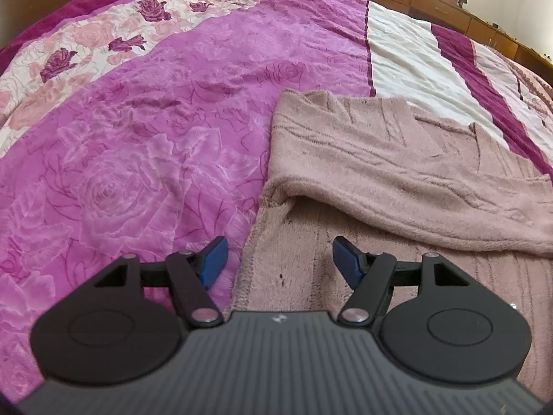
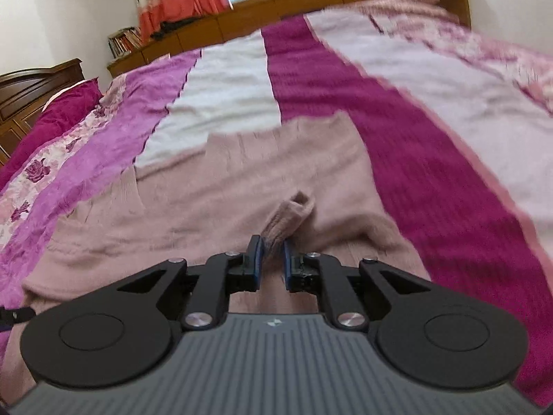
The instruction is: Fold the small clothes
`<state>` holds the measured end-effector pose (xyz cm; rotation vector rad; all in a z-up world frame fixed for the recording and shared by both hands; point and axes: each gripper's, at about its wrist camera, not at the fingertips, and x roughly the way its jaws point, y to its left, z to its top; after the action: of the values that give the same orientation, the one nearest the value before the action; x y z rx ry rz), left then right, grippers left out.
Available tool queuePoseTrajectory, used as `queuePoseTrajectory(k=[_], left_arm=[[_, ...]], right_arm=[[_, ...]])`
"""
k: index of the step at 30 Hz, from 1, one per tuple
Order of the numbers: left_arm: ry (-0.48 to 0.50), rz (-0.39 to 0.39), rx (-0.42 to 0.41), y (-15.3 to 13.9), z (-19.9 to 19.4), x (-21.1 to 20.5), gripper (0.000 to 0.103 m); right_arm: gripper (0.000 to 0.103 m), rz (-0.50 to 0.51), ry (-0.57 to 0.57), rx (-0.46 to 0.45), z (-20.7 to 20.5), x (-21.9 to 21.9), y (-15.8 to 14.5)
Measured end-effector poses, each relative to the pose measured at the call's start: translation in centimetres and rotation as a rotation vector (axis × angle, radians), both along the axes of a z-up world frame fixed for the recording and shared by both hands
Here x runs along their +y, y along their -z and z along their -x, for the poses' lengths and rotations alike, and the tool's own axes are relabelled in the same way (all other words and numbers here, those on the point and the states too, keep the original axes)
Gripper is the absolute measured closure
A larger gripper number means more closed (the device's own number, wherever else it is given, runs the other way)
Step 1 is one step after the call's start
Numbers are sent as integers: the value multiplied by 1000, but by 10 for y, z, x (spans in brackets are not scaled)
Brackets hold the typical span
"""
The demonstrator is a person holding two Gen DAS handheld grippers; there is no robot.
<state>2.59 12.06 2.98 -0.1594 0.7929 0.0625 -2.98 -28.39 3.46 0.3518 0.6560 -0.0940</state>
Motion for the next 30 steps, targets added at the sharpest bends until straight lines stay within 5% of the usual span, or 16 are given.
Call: queuePoseTrajectory(k=[5,12,30], left_arm=[[3,-4,-32,-20,1,8,35],[-9,4,-63,-38,-30,16,35],[-6,99,-12,4,-146,9,35]], right_arm=[[70,-18,-37,27,9,-7,-1],[48,-38,-49,-78,15,-20,-30],[46,-15,-40,2,-46,-33,-6]])
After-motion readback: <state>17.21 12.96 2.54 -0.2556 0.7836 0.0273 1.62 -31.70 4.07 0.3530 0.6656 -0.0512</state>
